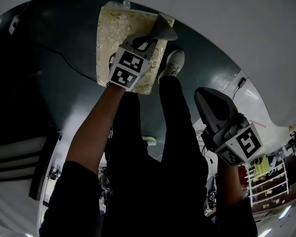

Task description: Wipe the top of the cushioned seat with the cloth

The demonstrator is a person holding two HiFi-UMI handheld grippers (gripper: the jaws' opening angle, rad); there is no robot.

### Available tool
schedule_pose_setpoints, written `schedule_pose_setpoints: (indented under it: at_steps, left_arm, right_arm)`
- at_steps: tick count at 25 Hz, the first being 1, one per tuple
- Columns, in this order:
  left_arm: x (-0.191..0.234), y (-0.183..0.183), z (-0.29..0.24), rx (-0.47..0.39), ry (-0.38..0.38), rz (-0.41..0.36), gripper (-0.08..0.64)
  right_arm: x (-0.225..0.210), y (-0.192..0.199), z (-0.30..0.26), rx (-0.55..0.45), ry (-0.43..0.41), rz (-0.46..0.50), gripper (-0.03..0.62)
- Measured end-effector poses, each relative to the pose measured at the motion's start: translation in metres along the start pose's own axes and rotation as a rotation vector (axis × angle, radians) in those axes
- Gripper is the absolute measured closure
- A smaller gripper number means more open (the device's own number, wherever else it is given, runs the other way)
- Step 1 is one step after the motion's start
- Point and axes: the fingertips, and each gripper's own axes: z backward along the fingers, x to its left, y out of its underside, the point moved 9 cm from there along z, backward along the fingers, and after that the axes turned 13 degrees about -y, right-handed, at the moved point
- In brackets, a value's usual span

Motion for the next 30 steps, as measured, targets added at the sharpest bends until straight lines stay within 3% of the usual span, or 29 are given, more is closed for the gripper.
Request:
schedule_pose_setpoints:
  at_steps: [6, 11, 17, 22, 30]
  left_arm:
    - [-0.025, -0.009, 0.001, -0.003, 0.044, -0.029, 0.534]
    - [-0.018, -0.002, 0.015, -0.039, 0.052, -0.008, 0.534]
    - [0.029, 0.032, 0.052, -0.056, 0.003, 0.029, 0.534]
    - [0.077, 0.076, 0.083, -0.035, -0.051, 0.071, 0.534]
    - [0.124, 0.123, 0.096, 0.002, -0.101, 0.113, 0.534]
  right_arm:
    - [0.002, -0.002, 0.009, -0.01, 0.005, -0.002, 0.566]
    - [0.009, 0.001, -0.007, -0.002, 0.003, 0.0, 0.566]
    - [0.037, 0.002, -0.055, -0.006, -0.047, -0.007, 0.566]
    - [0.063, 0.015, -0.095, 0.076, -0.082, 0.009, 0.566]
    - [0.079, 0.026, -0.129, 0.097, -0.085, 0.019, 0.566]
